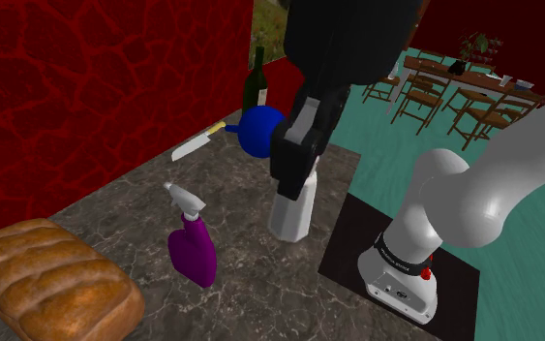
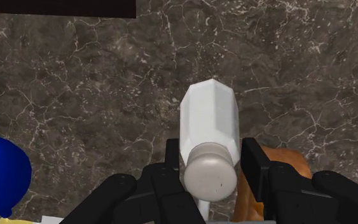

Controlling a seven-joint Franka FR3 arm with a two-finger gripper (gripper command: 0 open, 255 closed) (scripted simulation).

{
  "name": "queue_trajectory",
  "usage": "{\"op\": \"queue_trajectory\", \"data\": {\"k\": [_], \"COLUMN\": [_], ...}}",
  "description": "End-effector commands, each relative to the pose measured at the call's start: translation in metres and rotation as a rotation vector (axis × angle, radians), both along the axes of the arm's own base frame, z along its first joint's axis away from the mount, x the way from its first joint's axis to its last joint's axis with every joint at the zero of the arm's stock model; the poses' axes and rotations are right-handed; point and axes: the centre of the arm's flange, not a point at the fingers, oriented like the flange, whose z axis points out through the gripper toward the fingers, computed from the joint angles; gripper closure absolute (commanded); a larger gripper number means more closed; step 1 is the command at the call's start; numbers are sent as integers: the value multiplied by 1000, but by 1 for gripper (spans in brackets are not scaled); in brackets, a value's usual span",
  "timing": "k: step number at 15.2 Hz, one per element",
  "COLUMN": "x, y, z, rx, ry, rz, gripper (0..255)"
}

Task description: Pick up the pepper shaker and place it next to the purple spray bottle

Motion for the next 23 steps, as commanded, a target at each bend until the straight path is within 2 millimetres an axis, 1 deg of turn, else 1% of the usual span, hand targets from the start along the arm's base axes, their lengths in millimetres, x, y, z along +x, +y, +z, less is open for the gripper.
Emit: {"op": "queue_trajectory", "data": {"k": [1,23], "x": [0,0], "y": [0,0], "z": [-11,-127], "rx": [0,0], "ry": [0,0], "rz": [0,0], "gripper": [255,255]}}
